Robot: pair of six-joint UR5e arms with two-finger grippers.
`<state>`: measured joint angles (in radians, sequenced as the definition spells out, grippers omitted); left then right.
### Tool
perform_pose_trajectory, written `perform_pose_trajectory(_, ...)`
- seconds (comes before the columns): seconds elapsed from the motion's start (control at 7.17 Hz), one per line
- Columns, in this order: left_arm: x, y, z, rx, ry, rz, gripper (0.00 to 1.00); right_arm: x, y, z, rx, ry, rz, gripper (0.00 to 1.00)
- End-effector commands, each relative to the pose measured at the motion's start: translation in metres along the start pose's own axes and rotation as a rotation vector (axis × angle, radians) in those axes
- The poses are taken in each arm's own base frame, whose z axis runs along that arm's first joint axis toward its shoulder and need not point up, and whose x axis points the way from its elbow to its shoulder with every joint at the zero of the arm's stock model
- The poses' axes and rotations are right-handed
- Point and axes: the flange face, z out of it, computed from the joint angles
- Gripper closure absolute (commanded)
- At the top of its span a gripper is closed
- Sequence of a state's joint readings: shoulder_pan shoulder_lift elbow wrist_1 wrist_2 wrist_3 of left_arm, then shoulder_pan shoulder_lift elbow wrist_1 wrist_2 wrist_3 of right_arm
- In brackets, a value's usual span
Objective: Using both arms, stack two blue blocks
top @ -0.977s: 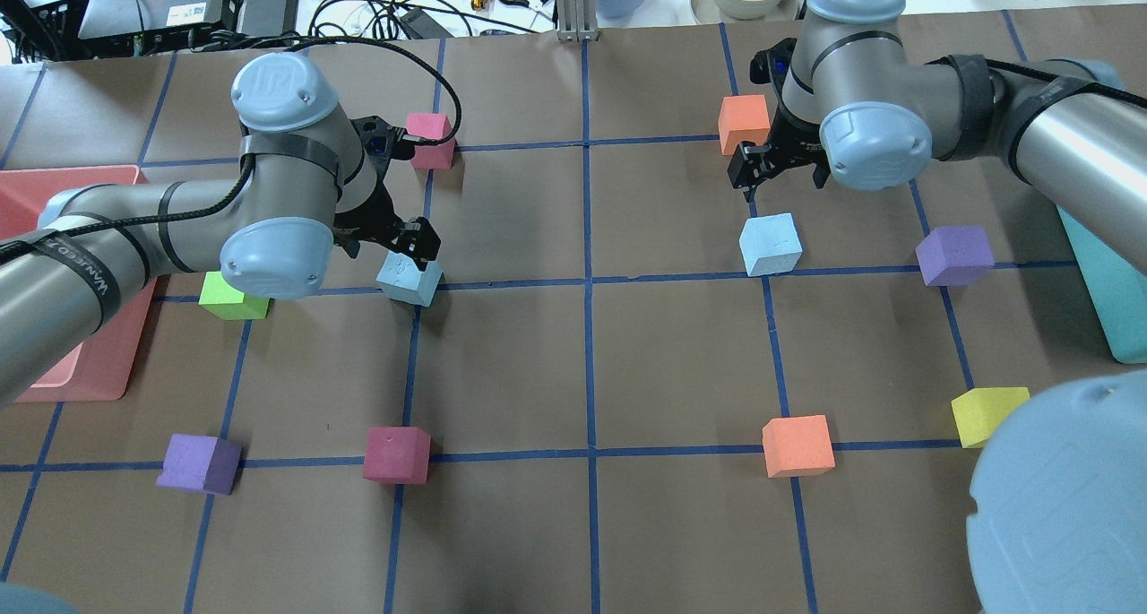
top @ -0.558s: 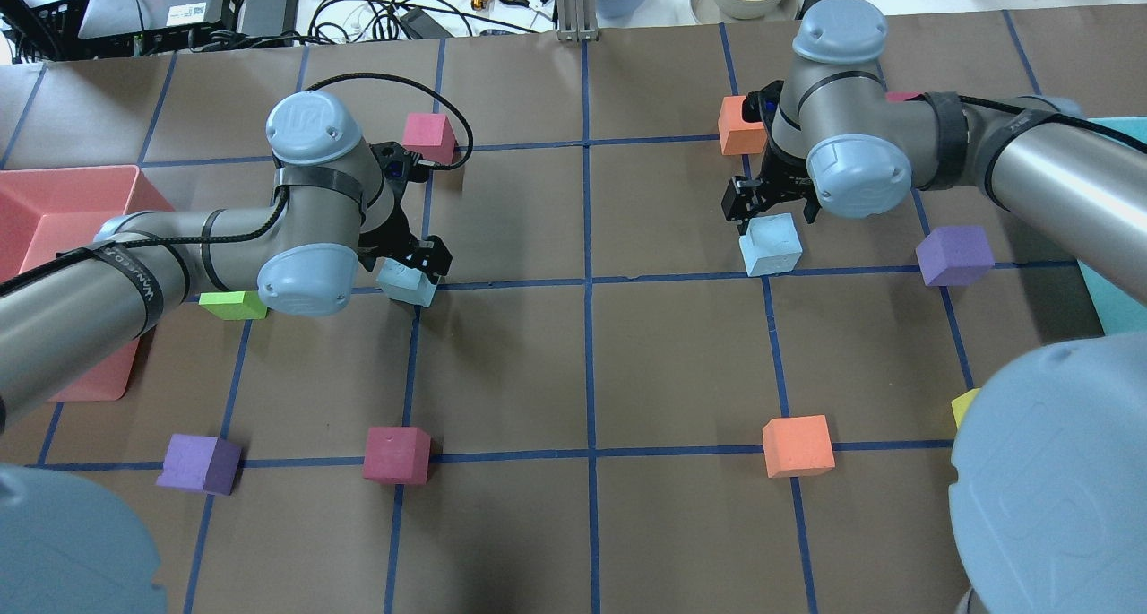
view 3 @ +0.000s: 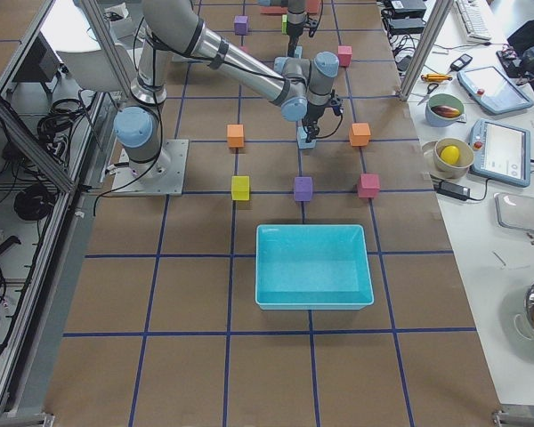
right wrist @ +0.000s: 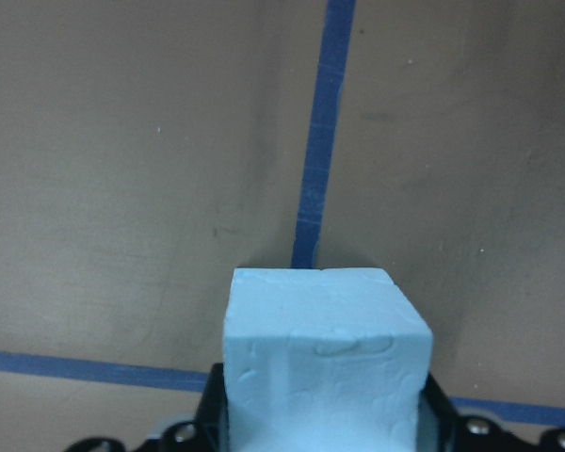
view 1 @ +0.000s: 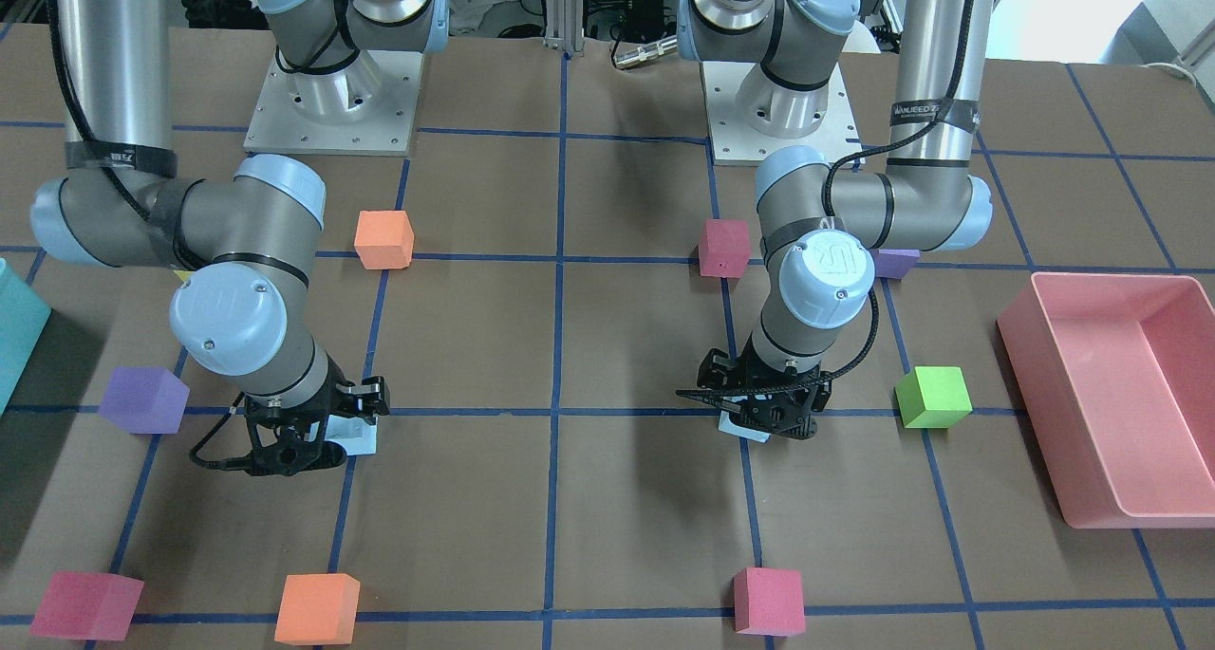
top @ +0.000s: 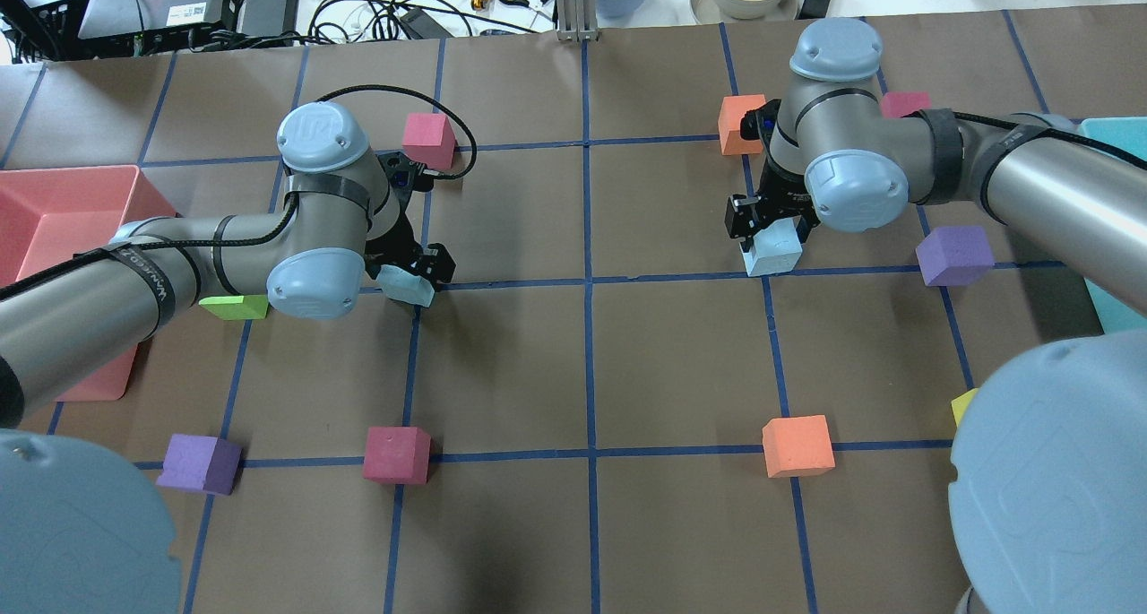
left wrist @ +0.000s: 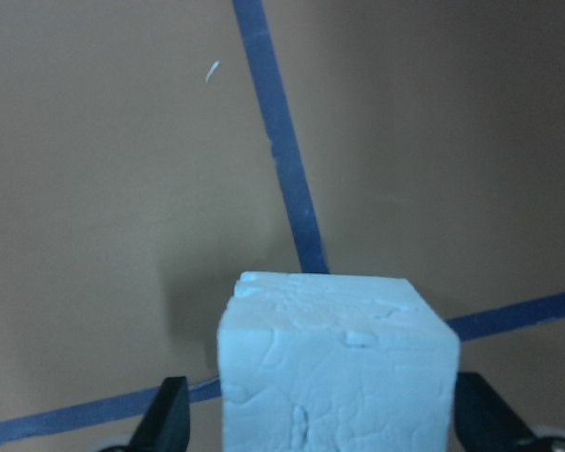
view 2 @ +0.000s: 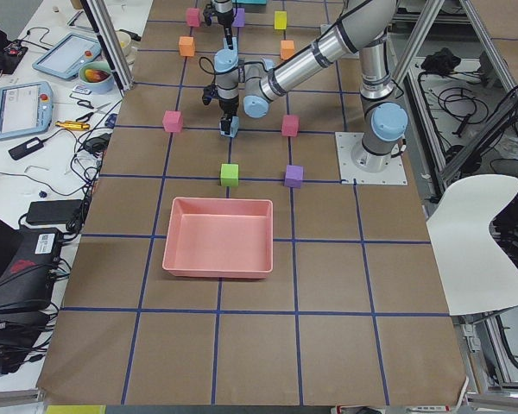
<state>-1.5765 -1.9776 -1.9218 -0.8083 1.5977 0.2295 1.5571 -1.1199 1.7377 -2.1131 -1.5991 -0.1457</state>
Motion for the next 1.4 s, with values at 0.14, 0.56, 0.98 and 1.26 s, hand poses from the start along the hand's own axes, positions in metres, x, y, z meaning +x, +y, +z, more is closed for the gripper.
perform_pose_trajectory(0.14, 0.0, -0.001, 0.006, -0.007, 0.004, 0.001, 0.56, -0.006, -0.034, -0.069, 0.102, 0.007, 0.079, 1.0)
perform_pose_trajectory(0.56, 0.0, -0.003, 0.002, 0.003, 0.002, 0.009, 1.0, -0.101, -0.09, -0.074, 0.111, -0.061, 0.2, 1.0)
perform_pose_trajectory(0.98, 0.0, -0.003, -0.005, 0.014, 0.001, 0.007, 1.0, -0.181, -0.121, -0.039, 0.103, -0.064, 0.202, 1.0)
perform_pose_trajectory(1.26, -0.002, -0.01, -0.018, 0.038, -0.005, 0.006, 1.0, -0.197, -0.117, -0.03, 0.089, -0.062, 0.181, 1.0)
